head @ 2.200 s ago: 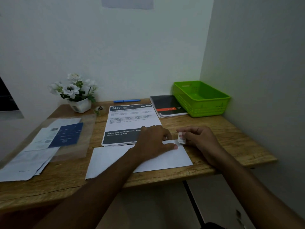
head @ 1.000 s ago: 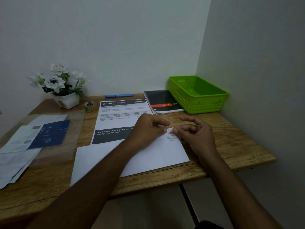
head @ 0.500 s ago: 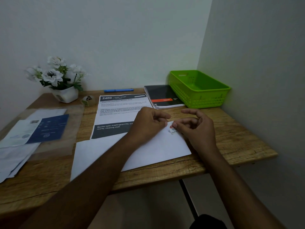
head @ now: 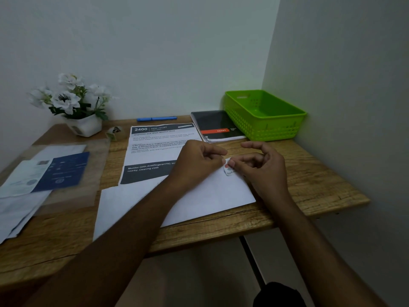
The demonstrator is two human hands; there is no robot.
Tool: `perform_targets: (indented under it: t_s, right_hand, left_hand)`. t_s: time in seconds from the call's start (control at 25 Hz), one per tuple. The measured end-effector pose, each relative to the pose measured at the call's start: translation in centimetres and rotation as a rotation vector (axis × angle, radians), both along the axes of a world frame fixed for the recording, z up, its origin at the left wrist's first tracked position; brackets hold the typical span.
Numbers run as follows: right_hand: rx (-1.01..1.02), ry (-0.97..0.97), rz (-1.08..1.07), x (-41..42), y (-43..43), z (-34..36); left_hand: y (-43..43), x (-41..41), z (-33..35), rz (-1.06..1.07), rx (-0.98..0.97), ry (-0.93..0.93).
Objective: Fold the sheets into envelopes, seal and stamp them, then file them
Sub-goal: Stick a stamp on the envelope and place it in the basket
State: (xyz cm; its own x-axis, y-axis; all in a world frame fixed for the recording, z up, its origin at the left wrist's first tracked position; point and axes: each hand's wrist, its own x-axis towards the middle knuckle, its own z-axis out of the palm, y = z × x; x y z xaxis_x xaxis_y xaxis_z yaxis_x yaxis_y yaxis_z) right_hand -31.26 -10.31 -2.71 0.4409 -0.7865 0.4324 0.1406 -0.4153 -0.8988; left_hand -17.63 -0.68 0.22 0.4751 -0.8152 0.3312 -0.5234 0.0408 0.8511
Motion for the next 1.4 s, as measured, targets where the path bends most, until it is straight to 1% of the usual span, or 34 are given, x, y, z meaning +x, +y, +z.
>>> perform_targets:
  t_s: [0.48, 0.56, 0.68, 0.8, 0.92, 1.12, 1.24, 1.4]
  right_hand:
    - [-0.013, -0.07, 0.057, -0.1, -0.1, -0.1]
    - [0.003, -0.04, 0.029, -0.1, -0.2, -0.3]
    - [0.162, 0.021, 0.062, 0.2, -0.1, -0.3]
    - [0.161, 0.102, 0.118, 0.1, 0.1, -0.3]
    - [0.178, 0.121, 0.15, 0.0, 0.2, -0.2]
    - [0.145, 0.145, 0.143, -0.1, 0.1, -0.4]
    - [0.138, 0.139, 0.136, 0.0, 0.1, -0.4]
    - [0.208, 0.123, 0.237, -0.3, 0.0, -0.3]
  left_hand:
    - [0.2, -0.2, 0.2, 0.015, -0.048, 0.014]
    - [0.3, -0.1, 0.3, 0.023, -0.061, 0.008]
    - [0.3, -0.2, 0.3, 0.029, -0.072, 0.016]
    - [0.2, -0.1, 0.3, 0.022, -0.08, 0.01]
    - [0.0, 0.0, 0.1, 0.01, -0.088, 0.003]
    - [-0.3, -0.1, -0.1, -0.05, -0.119, -0.029]
    - [-0.7, -0.1, -0.2, -0.064, -0.091, -0.093]
    - [-1.0, -0.1, -0.4, -0.017, -0.03, -0.165]
